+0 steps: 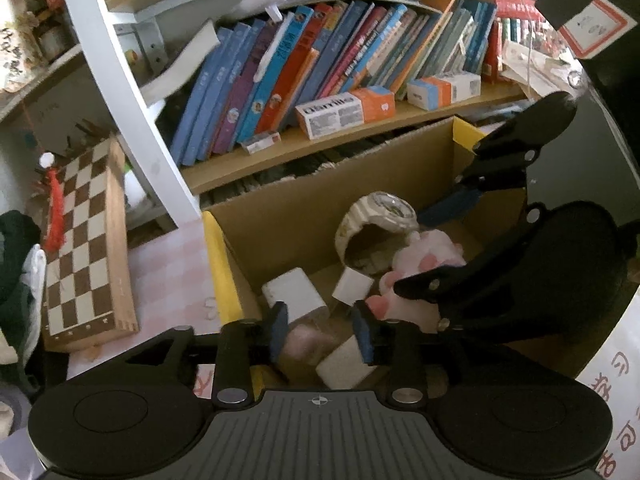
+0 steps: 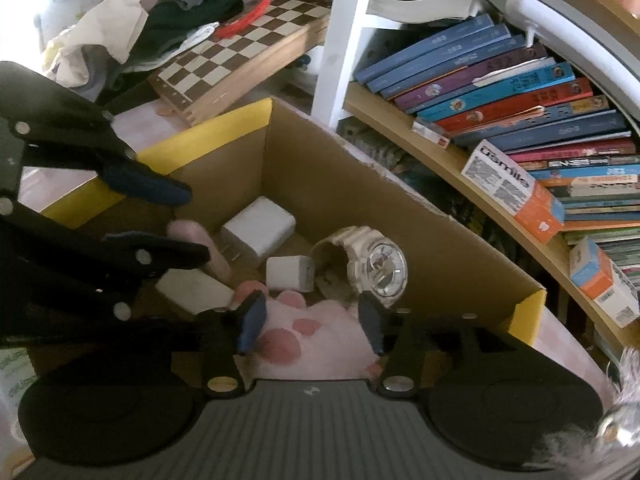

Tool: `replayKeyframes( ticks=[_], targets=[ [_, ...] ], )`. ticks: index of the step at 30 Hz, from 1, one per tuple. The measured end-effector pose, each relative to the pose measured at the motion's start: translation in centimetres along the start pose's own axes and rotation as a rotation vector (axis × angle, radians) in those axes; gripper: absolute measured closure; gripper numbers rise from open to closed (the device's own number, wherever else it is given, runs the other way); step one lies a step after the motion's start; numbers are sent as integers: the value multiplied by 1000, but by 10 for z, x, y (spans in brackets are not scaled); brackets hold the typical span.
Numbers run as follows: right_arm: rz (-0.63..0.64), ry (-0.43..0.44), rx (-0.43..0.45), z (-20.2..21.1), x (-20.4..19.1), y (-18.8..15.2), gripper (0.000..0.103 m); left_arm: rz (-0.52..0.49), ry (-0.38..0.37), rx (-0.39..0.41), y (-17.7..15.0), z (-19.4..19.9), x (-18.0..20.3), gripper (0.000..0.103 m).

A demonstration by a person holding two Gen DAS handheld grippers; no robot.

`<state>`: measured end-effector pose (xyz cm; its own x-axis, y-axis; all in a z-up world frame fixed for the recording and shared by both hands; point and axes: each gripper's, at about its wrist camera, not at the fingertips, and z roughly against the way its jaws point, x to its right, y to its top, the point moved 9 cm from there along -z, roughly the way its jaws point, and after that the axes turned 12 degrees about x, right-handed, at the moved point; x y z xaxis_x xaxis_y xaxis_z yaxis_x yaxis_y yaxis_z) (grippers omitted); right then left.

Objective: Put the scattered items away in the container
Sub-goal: 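Lower into the box and open both tools to drop comb and plug, then withdraw both tools from the box toward the clear tape roll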

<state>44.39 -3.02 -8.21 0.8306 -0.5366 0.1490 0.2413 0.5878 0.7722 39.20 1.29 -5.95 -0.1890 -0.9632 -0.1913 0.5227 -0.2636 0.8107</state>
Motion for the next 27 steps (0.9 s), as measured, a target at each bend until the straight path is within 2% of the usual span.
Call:
replayKeyframes(
  ticks=[7,12,18,27],
  targets=[
    [-25,-35,24,18,5,6,42,26,5,60,10,22,1,51],
    [-77,-71,68,40,7,16,31,23,-10,104,15,43,9,42],
    [-165,-117,157,82,4,31,28,33,-19,170,21,80,16,36],
    [-246,-121,235,138,-18,31,26,83,-6,265,24,137,12,33]
  ],
)
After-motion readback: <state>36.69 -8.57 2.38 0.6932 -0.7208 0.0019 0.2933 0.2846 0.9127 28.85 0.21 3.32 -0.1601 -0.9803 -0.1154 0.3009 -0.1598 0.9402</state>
